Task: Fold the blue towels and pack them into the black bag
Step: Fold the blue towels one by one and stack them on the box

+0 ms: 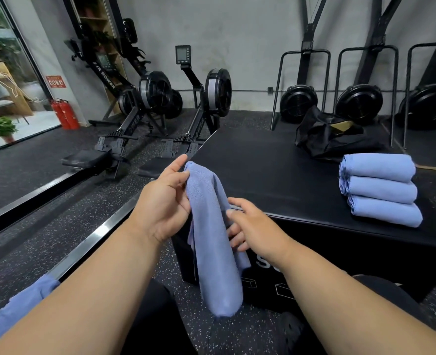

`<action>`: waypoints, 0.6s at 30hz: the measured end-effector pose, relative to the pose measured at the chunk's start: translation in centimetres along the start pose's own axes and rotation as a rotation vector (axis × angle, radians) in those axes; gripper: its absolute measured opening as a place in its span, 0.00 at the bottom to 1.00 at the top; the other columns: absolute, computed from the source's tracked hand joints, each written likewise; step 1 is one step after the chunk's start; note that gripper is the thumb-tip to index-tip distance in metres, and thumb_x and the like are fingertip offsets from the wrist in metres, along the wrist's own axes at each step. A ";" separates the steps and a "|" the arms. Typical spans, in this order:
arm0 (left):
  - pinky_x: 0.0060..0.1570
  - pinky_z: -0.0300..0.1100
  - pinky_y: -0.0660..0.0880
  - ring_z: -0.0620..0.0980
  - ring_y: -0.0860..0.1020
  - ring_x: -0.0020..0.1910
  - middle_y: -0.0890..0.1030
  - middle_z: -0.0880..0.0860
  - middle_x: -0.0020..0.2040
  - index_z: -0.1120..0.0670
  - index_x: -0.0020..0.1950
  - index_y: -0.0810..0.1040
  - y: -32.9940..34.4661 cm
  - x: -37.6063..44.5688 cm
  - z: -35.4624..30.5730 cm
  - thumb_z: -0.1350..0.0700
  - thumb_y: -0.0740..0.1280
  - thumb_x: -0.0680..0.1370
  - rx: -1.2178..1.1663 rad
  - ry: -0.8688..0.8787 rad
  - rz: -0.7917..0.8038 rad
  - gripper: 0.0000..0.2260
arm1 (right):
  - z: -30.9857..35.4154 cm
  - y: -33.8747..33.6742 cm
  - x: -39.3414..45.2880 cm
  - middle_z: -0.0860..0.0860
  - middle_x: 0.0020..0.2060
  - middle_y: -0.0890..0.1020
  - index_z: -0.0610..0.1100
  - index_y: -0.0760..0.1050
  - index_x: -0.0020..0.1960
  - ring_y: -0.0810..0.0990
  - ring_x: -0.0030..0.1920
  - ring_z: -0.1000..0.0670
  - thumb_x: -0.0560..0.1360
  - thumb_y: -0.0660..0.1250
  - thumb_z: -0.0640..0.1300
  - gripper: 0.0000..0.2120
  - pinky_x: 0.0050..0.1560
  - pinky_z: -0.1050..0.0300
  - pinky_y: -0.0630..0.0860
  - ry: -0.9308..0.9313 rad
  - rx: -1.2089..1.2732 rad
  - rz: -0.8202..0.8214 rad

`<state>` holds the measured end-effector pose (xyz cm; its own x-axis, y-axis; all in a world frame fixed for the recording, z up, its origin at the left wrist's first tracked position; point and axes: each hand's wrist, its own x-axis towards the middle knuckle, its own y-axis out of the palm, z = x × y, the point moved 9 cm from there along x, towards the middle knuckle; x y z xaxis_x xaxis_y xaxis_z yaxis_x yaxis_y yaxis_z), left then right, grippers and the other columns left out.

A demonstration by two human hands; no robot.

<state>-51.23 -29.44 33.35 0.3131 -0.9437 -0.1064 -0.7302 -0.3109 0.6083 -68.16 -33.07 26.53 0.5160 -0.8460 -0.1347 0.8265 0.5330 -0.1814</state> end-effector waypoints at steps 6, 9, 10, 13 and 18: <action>0.63 0.52 0.80 0.55 0.84 0.52 0.84 0.59 0.59 0.55 0.69 0.77 0.3 -0.7 -0.4 0.68 0.59 0.84 -0.016 0.019 -0.017 0.17 | -3.5 3.1 1.6 0.63 0.65 0.82 0.70 0.50 0.81 0.81 0.61 0.58 0.79 0.65 0.61 0.37 0.59 0.56 0.75 0.092 0.078 0.124; 0.53 0.49 0.84 0.53 0.86 0.48 0.87 0.58 0.52 0.54 0.69 0.76 0.2 -0.9 -0.8 0.69 0.59 0.84 -0.027 0.043 -0.025 0.18 | -4.8 4.0 1.6 0.61 0.73 0.76 0.72 0.41 0.80 0.77 0.69 0.52 0.80 0.63 0.66 0.38 0.63 0.51 0.76 0.167 0.185 0.140; 0.51 0.49 0.85 0.53 0.87 0.47 0.88 0.58 0.51 0.54 0.69 0.76 0.1 -0.9 -1.0 0.69 0.59 0.84 -0.034 0.047 -0.026 0.18 | -5.1 4.0 1.5 0.60 0.74 0.74 0.73 0.41 0.80 0.75 0.71 0.49 0.80 0.62 0.67 0.38 0.67 0.46 0.75 0.181 0.205 0.126; 0.53 0.50 0.84 0.55 0.86 0.49 0.87 0.59 0.51 0.55 0.70 0.76 -0.3 -0.7 -1.4 0.69 0.61 0.83 -0.033 0.039 -0.026 0.18 | -5.8 3.3 2.0 0.59 0.75 0.73 0.77 0.43 0.78 0.75 0.72 0.48 0.79 0.63 0.70 0.37 0.73 0.40 0.71 0.184 0.220 0.063; 0.65 0.54 0.78 0.56 0.84 0.53 0.85 0.60 0.55 0.56 0.73 0.75 -0.4 -0.5 -1.5 0.68 0.61 0.82 -0.032 0.013 -0.010 0.20 | -6.7 2.6 2.3 0.55 0.57 0.87 0.72 0.43 0.81 0.87 0.53 0.47 0.82 0.66 0.56 0.39 0.54 0.51 0.80 0.211 0.246 0.030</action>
<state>-50.18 -28.65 34.33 0.3282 -0.9390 -0.1029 -0.7070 -0.3164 0.6325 -66.31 -33.45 19.25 0.5037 -0.7940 -0.3404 0.8547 0.5154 0.0626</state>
